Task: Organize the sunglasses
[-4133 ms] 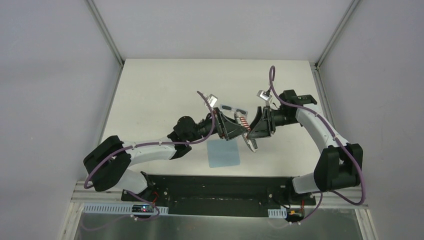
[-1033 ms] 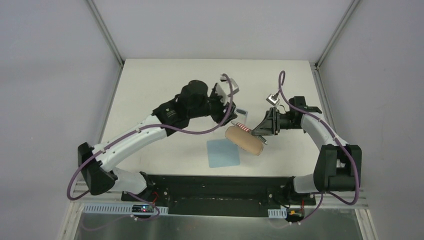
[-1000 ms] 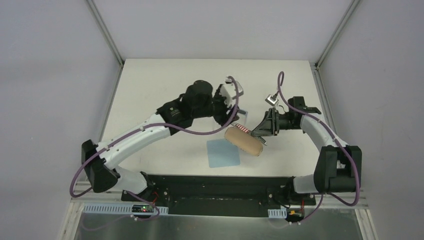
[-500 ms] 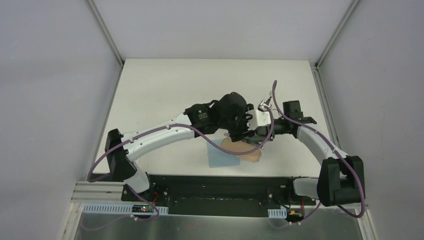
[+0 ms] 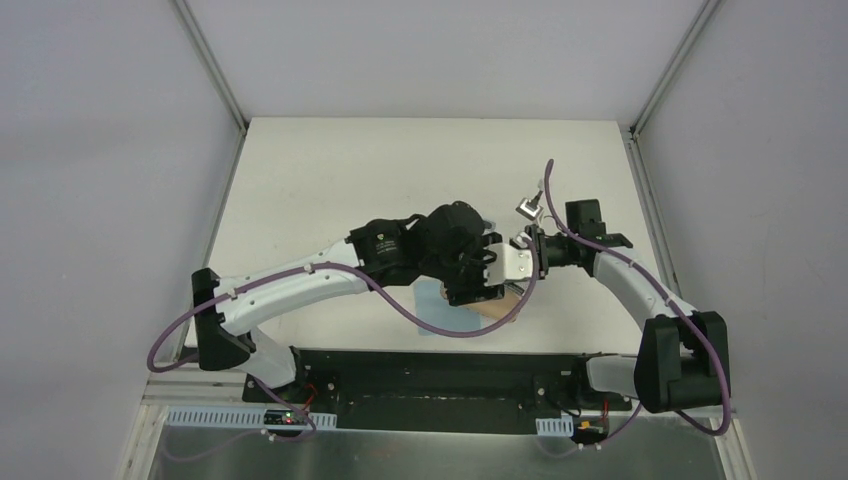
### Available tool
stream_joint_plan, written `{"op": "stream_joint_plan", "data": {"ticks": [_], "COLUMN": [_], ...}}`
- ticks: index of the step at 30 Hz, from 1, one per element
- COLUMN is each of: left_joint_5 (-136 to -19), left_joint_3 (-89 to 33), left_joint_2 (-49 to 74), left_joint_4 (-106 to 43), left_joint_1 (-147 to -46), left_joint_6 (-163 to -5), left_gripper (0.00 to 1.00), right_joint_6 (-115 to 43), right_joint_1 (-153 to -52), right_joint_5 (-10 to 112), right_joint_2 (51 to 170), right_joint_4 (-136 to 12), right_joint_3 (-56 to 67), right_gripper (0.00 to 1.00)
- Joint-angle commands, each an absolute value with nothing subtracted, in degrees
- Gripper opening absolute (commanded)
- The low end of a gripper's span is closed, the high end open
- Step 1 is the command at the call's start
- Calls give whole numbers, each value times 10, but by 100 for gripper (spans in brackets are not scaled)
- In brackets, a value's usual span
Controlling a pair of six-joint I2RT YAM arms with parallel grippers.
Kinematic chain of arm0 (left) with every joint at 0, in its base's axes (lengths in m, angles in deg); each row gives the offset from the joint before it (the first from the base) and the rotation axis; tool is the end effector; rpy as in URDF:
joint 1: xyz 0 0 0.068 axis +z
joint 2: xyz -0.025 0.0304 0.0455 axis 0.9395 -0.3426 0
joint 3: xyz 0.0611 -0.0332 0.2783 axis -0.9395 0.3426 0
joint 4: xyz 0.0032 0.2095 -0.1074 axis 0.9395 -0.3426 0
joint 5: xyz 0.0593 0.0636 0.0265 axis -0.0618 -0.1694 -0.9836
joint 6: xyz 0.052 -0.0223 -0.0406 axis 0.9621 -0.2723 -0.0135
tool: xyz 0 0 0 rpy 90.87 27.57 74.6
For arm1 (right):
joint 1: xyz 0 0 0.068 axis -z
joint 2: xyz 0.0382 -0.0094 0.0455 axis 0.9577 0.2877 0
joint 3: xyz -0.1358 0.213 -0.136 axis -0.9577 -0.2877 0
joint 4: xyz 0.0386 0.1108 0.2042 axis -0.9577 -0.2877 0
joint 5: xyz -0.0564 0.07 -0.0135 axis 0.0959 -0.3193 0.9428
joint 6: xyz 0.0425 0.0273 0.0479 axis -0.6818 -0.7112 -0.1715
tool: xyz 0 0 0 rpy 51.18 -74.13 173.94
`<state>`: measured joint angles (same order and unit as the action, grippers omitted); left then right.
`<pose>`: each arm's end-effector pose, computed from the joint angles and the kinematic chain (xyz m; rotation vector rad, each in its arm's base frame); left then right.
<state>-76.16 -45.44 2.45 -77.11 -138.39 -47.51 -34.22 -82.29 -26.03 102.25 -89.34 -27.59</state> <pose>0.1053 -0.2920 0.3831 1.7526 1.5182 -0.5806 0.1860 0.0867 0.2547 -0.6087 2.0535 1.9596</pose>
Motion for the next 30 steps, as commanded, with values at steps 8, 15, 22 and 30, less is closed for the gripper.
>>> {"op": "stream_joint_plan", "data": {"ticks": [8, 15, 22, 30], "left_joint_5": [-805, -834, -850, -824], "left_joint_3": [-451, -443, -431, -409], "left_joint_2": [-21, 6, 24, -2], "left_joint_4": [-775, -746, -744, -747], "left_joint_1": [-1402, -1403, -1403, -1403], "left_joint_6": [-431, -412, -391, -398], "left_gripper": [44, 52, 53, 40], "right_joint_6": [-344, -343, -345, -345], "right_joint_1": [-836, -840, -842, -843], "right_joint_5": [-283, -283, -291, -296], "right_joint_2": [998, 993, 994, 988], "right_joint_4": [-878, -875, -874, -874], "right_joint_3": [-269, -275, -273, -275], "right_gripper": [9, 9, 9, 8]}}
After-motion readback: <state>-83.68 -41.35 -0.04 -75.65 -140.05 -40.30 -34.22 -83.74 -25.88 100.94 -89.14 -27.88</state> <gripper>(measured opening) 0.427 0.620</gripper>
